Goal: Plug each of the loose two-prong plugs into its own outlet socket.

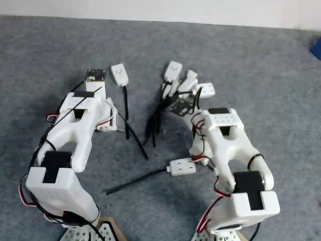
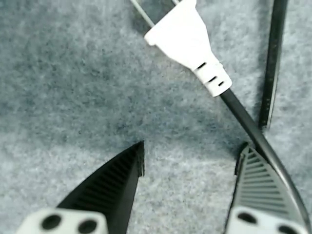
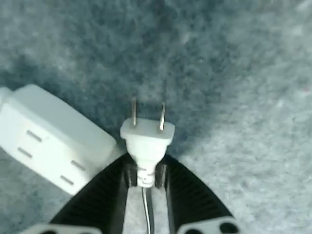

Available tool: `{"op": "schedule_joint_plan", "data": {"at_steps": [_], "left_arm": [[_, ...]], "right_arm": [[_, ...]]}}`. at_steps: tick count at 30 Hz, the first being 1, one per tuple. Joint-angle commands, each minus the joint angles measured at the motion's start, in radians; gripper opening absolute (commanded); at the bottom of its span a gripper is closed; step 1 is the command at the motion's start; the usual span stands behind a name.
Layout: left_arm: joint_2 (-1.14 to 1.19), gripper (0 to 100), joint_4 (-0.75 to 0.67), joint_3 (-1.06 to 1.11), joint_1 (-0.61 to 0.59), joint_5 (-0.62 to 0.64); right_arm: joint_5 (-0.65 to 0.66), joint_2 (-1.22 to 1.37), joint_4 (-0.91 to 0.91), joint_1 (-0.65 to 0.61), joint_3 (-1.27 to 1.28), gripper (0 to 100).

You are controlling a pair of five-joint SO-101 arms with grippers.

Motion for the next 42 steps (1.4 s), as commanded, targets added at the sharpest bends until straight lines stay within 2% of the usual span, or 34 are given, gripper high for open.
{"op": "schedule_joint_plan", "data": {"at_steps": [1, 9, 12, 15, 19, 23, 27, 30, 32, 35, 38, 42], "left_arm": [[0.004, 31, -0.008, -0.025, 0.019, -0.003], [0.004, 31, -0.008, -0.027, 0.019, -0.003], [-0.010, 31, -0.005, -0.041, 0.021, -0.003], [-0.041, 31, 0.114, -0.136, 0.022, -0.003], [-0.091, 31, 0.272, -0.269, 0.033, -0.003], [-0.148, 31, 0.381, -0.386, 0.071, -0.003], [-0.229, 31, 0.539, -0.489, 0.154, -0.003], [-0.302, 31, 0.649, -0.516, 0.189, -0.005], [-0.352, 31, 0.686, -0.515, 0.171, -0.008], [-0.427, 31, 0.706, -0.513, 0.105, -0.103], [-0.507, 31, 0.703, -0.495, 0.047, -0.190], [-0.647, 31, 0.697, -0.343, 0.035, -0.262]], "right_arm": [[0.012, -0.002, -0.035, -0.016, 0.048, 2.7], [0.006, -0.002, -0.039, -0.016, 0.064, 2.2], [-0.089, -0.012, -0.059, -0.016, 0.045, 0.5], [-0.192, -0.056, -0.053, -0.016, -0.039, 0.7], [-0.287, -0.217, 0.044, -0.025, -0.166, 0.6], [-0.328, -0.435, 0.150, -0.087, -0.234, 0.6], [-0.354, -0.668, 0.124, -0.194, -0.120, 0.6], [-0.359, -0.831, -0.007, -0.288, 0.071, 0.6], [-0.361, -0.911, -0.105, -0.334, 0.199, 0.6], [-0.388, -0.951, -0.189, -0.372, 0.320, 0.6], [-0.384, -0.949, -0.197, -0.397, 0.325, 0.7], [-0.388, -0.949, -0.214, -0.415, 0.332, 0.7]]}}
